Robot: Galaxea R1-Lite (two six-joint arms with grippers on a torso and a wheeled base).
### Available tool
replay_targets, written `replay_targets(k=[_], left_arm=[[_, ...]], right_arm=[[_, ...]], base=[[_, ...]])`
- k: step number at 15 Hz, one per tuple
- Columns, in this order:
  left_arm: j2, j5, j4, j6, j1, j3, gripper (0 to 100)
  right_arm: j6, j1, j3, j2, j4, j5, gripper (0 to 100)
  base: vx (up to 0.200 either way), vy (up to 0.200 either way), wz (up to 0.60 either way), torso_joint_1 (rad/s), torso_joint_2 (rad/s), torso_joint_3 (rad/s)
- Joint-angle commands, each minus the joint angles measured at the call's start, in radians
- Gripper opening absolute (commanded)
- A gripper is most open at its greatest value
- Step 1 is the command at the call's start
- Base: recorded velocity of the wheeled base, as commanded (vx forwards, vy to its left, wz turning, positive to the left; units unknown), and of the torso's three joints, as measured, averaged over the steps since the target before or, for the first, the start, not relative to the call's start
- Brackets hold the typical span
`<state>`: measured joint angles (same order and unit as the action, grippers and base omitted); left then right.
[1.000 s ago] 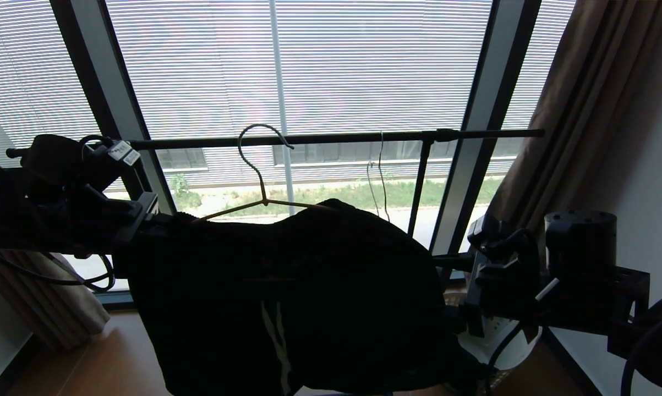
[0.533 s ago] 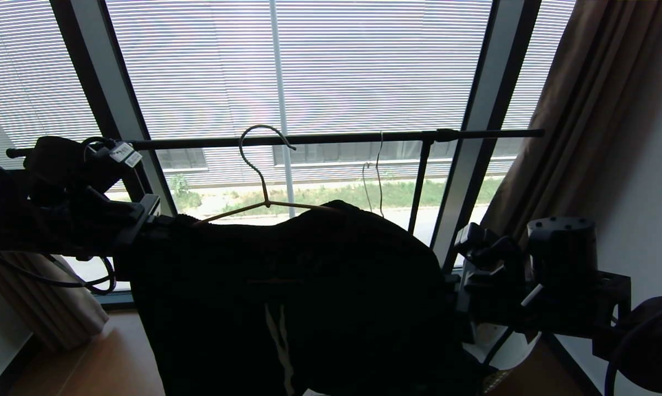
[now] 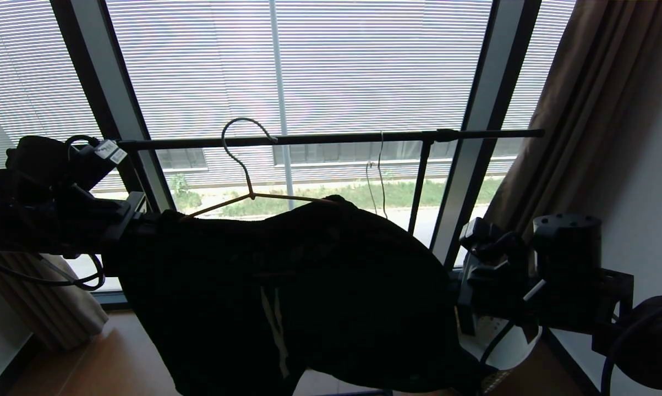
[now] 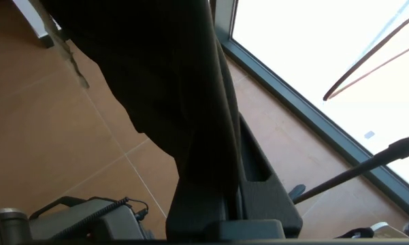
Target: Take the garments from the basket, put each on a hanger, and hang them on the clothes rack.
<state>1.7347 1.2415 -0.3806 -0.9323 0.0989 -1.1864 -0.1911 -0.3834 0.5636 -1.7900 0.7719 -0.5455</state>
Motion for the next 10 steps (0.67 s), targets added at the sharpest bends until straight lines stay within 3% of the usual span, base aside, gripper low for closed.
replay_targets(k=[1, 10], left_arm=[[0.000, 0.000, 0.000, 0.000, -0.002, 0.001, 0], [0.000, 0.021, 0.002, 0.000, 0.025, 0.004, 0]], right_arm=[[-0.001, 0.000, -0.004, -0.005, 0.003, -0.001, 0], [-0.004, -0.003, -0.014, -0.003, -0.005, 0.001, 0]], base=[[0.000, 0.000, 0.00, 0.000, 0.00, 0.000], [0.000, 0.000, 0.00, 0.000, 0.00, 0.000]])
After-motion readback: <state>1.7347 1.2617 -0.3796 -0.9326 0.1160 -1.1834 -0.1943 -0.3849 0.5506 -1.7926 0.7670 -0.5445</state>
